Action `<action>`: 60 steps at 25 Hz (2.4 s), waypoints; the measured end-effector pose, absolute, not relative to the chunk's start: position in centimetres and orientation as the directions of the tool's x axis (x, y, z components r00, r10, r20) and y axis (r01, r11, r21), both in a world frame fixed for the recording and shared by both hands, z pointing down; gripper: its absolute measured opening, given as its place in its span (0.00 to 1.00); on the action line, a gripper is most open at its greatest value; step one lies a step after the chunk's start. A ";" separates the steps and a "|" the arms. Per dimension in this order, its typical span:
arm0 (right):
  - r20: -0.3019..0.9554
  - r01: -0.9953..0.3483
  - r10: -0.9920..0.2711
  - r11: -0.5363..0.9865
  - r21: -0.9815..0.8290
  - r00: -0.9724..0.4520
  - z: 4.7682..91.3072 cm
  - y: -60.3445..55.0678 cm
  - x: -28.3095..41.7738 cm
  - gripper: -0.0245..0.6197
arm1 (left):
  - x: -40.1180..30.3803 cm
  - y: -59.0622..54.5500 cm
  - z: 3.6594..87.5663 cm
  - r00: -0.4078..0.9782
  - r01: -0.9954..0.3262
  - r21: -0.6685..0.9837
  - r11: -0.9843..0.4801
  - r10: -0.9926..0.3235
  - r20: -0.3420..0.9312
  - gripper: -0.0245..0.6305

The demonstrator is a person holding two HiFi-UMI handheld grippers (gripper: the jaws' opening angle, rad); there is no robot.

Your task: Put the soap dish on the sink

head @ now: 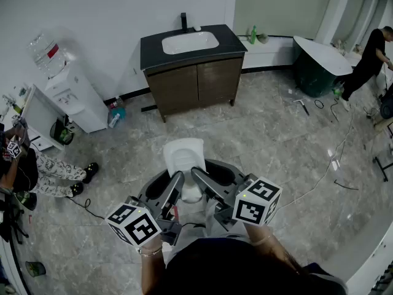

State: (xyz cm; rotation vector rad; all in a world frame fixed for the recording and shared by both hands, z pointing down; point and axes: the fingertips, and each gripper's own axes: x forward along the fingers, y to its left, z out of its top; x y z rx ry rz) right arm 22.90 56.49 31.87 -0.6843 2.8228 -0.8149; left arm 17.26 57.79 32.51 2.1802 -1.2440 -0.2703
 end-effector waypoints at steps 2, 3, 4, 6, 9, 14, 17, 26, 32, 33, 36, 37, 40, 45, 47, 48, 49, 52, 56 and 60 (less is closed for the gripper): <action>0.005 -0.389 -0.456 0.753 -0.530 -0.890 31.9 56.0 23.0 0.24 | 17.4 57.3 32.5 0.540 -0.711 0.594 -0.377 -0.834 0.117 0.22; 0.005 -0.390 -0.457 0.753 -0.530 -0.889 31.9 55.8 23.1 0.24 | 17.5 57.1 32.5 0.541 -0.710 0.594 -0.378 -0.833 0.116 0.22; 0.004 -0.391 -0.458 0.753 -0.529 -0.889 31.9 55.5 23.0 0.24 | 17.4 56.8 32.5 0.542 -0.709 0.594 -0.380 -0.833 0.115 0.22; 0.005 -0.392 -0.459 0.752 -0.529 -0.888 32.0 55.1 22.8 0.24 | 17.2 56.3 32.6 0.543 -0.708 0.595 -0.381 -0.832 0.115 0.22; 0.005 -0.395 -0.464 0.747 -0.535 -0.886 32.3 54.0 22.5 0.24 | 16.9 55.3 32.8 0.547 -0.704 0.599 -0.381 -0.829 0.115 0.22; 0.008 -0.396 -0.474 0.728 -0.559 -0.881 32.7 51.3 22.3 0.25 | 16.6 52.5 33.3 0.556 -0.699 0.608 -0.376 -0.820 0.133 0.22; 0.010 -0.403 -0.481 0.724 -0.560 -0.877 32.9 48.6 22.6 0.25 | 16.9 49.8 33.3 0.561 -0.698 0.607 -0.379 -0.816 0.136 0.22; -0.003 -0.368 -0.440 0.755 -0.543 -0.898 32.3 38.6 23.5 0.25 | 17.9 40.0 32.8 0.528 -0.715 0.593 -0.371 -0.842 0.110 0.22; 0.010 -0.322 -0.384 0.759 -0.566 -0.923 33.5 33.6 21.8 0.25 | 16.3 35.3 33.9 0.476 -0.734 0.606 -0.307 -0.869 0.137 0.22; 0.012 -0.317 -0.379 0.756 -0.573 -0.925 33.8 32.8 21.5 0.25 | 15.9 34.6 34.2 0.471 -0.737 0.607 -0.297 -0.870 0.146 0.22; 0.018 -0.308 -0.368 0.749 -0.587 -0.930 34.4 30.0 20.2 0.25 | 14.7 31.9 34.8 0.460 -0.741 0.612 -0.277 -0.873 0.161 0.22; 0.021 -0.309 -0.368 0.747 -0.589 -0.930 34.6 29.0 19.6 0.25 | 14.1 30.8 34.9 0.459 -0.739 0.615 -0.274 -0.873 0.163 0.22; 0.025 -0.314 -0.373 0.742 -0.592 -0.928 35.1 25.6 17.7 0.25 | 12.2 27.4 35.4 0.467 -0.737 0.617 -0.277 -0.869 0.167 0.22; 0.026 -0.334 -0.395 0.738 -0.586 -0.918 33.9 18.4 12.9 0.25 | 7.3 20.1 34.2 0.488 -0.728 0.617 -0.299 -0.858 0.159 0.22; 0.029 -0.344 -0.403 0.738 -0.581 -0.915 32.8 15.1 10.0 0.25 | 4.4 16.7 33.2 0.497 -0.722 0.619 -0.308 -0.854 0.155 0.22; 0.026 -0.345 -0.406 0.741 -0.575 -0.914 32.5 14.0 9.0 0.25 | 3.4 15.6 32.8 0.501 -0.722 0.616 -0.315 -0.852 0.151 0.22; 0.021 -0.346 -0.407 0.746 -0.569 -0.913 32.4 13.4 8.5 0.25 | 2.9 15.0 32.7 0.503 -0.724 0.610 -0.323 -0.852 0.145 0.22; 0.006 -0.352 -0.419 0.755 -0.553 -0.908 33.1 12.7 7.8 0.25 | 2.2 14.2 33.4 0.505 -0.727 0.596 -0.341 -0.853 0.128 0.22; 0.020 -0.378 -0.442 0.743 -0.553 -0.897 32.6 8.5 3.9 0.25 | -1.8 9.9 33.0 0.518 -0.715 0.605 -0.349 -0.846 0.124 0.22; 0.049 -0.401 -0.453 0.726 -0.559 -0.890 32.9 5.4 2.1 0.25 | -3.6 6.7 33.3 0.530 -0.703 0.620 -0.347 -0.838 0.132 0.22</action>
